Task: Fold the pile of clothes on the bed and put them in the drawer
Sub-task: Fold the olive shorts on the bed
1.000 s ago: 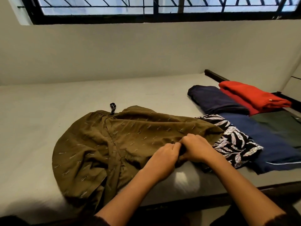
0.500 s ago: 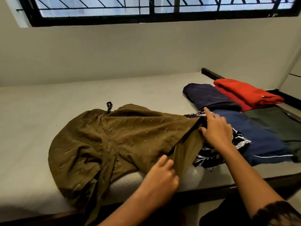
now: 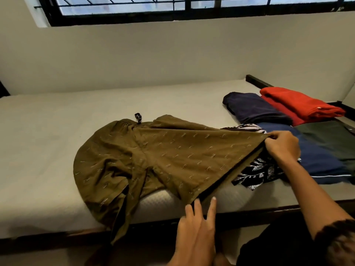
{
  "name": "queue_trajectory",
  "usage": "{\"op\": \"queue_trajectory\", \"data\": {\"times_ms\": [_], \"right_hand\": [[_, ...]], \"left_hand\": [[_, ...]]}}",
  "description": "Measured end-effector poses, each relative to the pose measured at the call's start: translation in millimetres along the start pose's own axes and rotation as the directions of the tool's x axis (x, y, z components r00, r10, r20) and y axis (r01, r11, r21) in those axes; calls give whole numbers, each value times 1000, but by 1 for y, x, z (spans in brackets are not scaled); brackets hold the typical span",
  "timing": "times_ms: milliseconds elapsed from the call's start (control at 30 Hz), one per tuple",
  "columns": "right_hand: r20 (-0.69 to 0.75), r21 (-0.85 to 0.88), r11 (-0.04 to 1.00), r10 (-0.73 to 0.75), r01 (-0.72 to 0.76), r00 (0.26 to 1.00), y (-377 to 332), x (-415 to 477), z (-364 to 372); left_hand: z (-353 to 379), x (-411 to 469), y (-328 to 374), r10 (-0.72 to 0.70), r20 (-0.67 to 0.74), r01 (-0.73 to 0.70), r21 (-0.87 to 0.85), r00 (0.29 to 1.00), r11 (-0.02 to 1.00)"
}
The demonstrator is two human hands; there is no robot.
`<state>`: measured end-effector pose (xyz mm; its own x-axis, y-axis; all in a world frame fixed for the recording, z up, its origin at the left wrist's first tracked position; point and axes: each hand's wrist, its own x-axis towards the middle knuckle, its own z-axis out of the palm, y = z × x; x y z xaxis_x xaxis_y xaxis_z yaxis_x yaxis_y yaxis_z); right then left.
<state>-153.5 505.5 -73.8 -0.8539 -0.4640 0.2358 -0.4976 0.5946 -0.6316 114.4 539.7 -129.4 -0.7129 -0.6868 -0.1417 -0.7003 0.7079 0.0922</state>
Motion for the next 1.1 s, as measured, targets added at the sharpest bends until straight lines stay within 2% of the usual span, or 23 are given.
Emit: {"op": "queue_trajectory", "data": {"times_ms": [33, 100, 233, 267, 333, 400, 433, 500, 633, 733, 833, 900, 933, 1000, 1100], "right_hand": [[3, -27, 1000, 13, -13, 1000, 3, 0, -1], [-21, -71, 997, 9, -10, 1000, 5, -2, -1], [-38, -144, 989, -34, 28, 999, 7, -6, 0], [-28, -152, 988, -39, 35, 999, 8, -7, -1], [-3, -171, 982, -76, 75, 997, 5, -10, -1], [-26, -187, 969, -170, 162, 985, -4, -20, 0], [-63, -180, 957, -243, 228, 968, -12, -28, 2], [-110, -138, 911, -404, 389, 908, -35, -53, 7], [-34, -5, 756, -654, 655, 755, -81, -120, 36], [22, 115, 623, -780, 774, 625, -108, -172, 67], [123, 209, 489, -873, 847, 473, -125, -215, 92], [235, 241, 440, -891, 865, 388, -128, -238, 107], [295, 222, 450, -877, 865, 380, -128, -248, 114], [394, 125, 502, -817, 856, 422, -126, -263, 124], [379, 38, 552, -779, 833, 499, -121, -272, 130]], "left_hand": [[-1, -2, 5, -62, 111, 69, -63, 992, 996], [5, -4, 15, -64, 158, 81, -104, 985, 991], [16, -4, 25, 23, 378, 97, -296, 925, 950], [15, -5, 23, 63, 395, 91, -358, 917, 929], [8, -12, 11, 46, 261, 75, -434, 964, 898], [0, -24, -10, -67, -35, 44, -451, 997, 892], [-3, -29, -24, -126, -171, 33, -464, 977, 885], [-9, -36, -53, -196, -334, 36, -429, 922, 902], [-11, -40, -120, -279, -562, 150, -265, 779, 952], [-3, -43, -164, -350, -604, 269, -224, 716, 937], [0, -44, -188, -515, -531, 317, -423, 673, 849], [4, -47, -195, -554, -489, 308, -495, 674, 812], [6, -50, -198, -539, -509, 288, -491, 671, 822], [5, -59, -203, -539, -566, 226, -530, 624, 818], [-9, -79, -210, -603, -638, 167, -608, 479, 776]]}}
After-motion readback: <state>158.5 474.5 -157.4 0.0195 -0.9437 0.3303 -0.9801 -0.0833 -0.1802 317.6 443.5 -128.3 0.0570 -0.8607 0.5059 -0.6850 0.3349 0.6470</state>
